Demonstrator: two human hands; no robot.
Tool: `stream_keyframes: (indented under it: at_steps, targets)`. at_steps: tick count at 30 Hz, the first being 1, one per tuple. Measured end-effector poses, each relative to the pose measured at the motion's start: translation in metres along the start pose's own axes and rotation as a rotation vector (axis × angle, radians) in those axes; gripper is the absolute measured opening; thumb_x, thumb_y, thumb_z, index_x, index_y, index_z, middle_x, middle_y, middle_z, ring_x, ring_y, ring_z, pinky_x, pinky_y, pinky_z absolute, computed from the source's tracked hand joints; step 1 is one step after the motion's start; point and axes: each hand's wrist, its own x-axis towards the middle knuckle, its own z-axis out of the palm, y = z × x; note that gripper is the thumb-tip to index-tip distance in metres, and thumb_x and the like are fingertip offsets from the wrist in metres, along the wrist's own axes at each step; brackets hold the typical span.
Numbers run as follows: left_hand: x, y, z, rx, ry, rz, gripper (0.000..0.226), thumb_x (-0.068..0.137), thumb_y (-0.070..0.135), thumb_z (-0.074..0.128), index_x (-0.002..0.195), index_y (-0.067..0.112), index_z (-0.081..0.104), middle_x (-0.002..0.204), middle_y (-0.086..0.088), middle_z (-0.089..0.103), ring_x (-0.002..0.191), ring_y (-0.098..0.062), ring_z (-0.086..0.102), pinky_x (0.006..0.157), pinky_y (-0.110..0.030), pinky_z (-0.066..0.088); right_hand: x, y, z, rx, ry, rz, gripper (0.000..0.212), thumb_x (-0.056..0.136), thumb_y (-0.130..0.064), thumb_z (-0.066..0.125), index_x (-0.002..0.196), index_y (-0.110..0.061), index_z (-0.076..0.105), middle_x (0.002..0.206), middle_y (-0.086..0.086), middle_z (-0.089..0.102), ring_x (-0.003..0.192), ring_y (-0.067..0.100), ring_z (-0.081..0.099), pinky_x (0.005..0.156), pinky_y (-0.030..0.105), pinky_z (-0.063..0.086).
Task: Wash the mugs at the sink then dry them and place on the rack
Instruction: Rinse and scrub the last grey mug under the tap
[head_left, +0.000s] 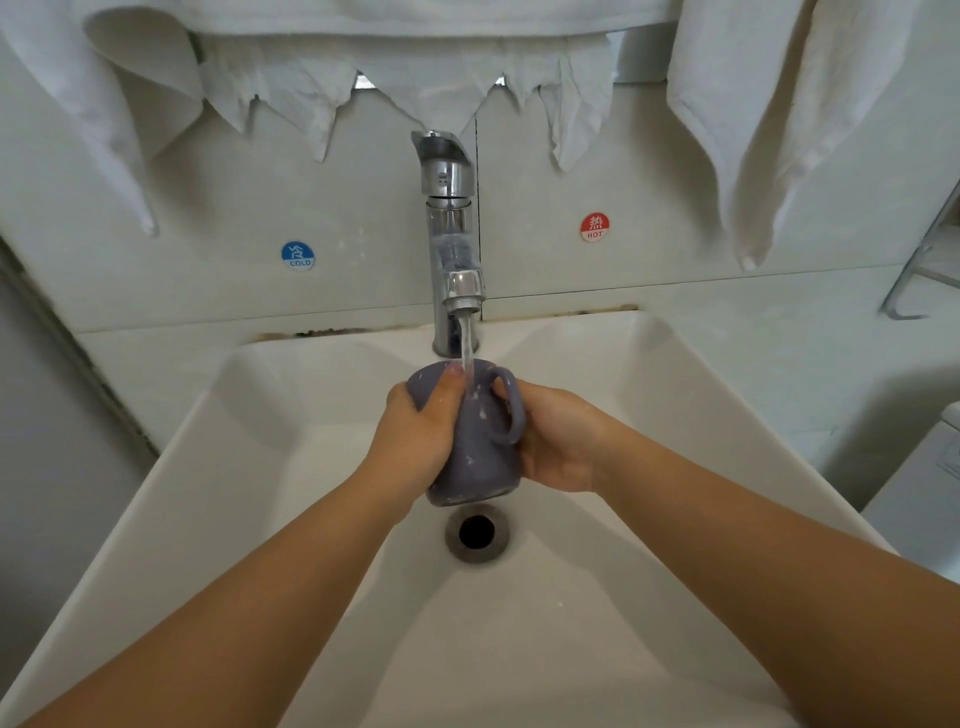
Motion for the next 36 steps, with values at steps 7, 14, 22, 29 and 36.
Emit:
stream_keyframes:
  at_steps: [7, 14, 22, 29, 36]
  targets:
    - [0.002, -0.002, -0.006, -0.021, -0.145, -0.106, 0.078, 0.068, 0.059, 0.076, 0.131, 0.02, 0.05, 0.112, -0.004, 0.068, 0.1, -0.022, 0.066, 0.088, -0.043, 0.056, 0.003, 0.001, -0.002, -0.011, 0.017, -0.042, 0.032, 0.096, -0.033, 0.051, 0.117, -0.012, 0.065, 0.115, 0.011, 0.069, 0.108, 0.025, 0.064, 0.084, 0.033, 0.056]
    - [0.001, -0.001, -0.006, -0.084, -0.141, -0.065, 0.056, 0.085, 0.057, 0.057, 0.127, 0.021, 0.051, 0.111, -0.003, 0.068, 0.1, -0.019, 0.067, 0.088, -0.039, 0.055, 0.005, 0.0, -0.004, -0.035, -0.015, -0.068, 0.035, 0.095, -0.035, 0.053, 0.122, -0.015, 0.062, 0.117, 0.009, 0.068, 0.112, 0.026, 0.063, 0.092, 0.037, 0.054]
    - [-0.001, 0.0, -0.009, -0.065, -0.259, -0.101, 0.043, 0.085, 0.034, 0.069, 0.123, 0.022, 0.054, 0.108, -0.003, 0.07, 0.098, -0.02, 0.068, 0.082, -0.037, 0.058, 0.009, 0.003, -0.006, -0.064, 0.033, -0.046, 0.034, 0.097, -0.035, 0.05, 0.122, -0.015, 0.061, 0.115, 0.008, 0.068, 0.108, 0.026, 0.064, 0.09, 0.037, 0.054]
    - [0.0, -0.001, -0.009, 0.01, -0.175, -0.055, 0.078, 0.058, 0.054, 0.08, 0.125, 0.02, 0.058, 0.106, -0.004, 0.072, 0.098, -0.02, 0.069, 0.089, -0.042, 0.056, 0.014, 0.006, -0.004, -0.102, 0.033, -0.059, 0.033, 0.096, -0.035, 0.052, 0.124, -0.018, 0.06, 0.116, 0.007, 0.068, 0.109, 0.025, 0.064, 0.097, 0.041, 0.051]
    - [0.003, -0.003, -0.014, 0.02, -0.278, -0.052, 0.037, 0.085, 0.029, 0.071, 0.12, 0.021, 0.06, 0.105, -0.004, 0.072, 0.097, -0.021, 0.07, 0.089, -0.046, 0.056, 0.011, 0.004, -0.007, -0.091, 0.012, -0.059, 0.033, 0.096, -0.033, 0.051, 0.121, -0.015, 0.061, 0.113, 0.007, 0.07, 0.107, 0.026, 0.065, 0.093, 0.04, 0.053]
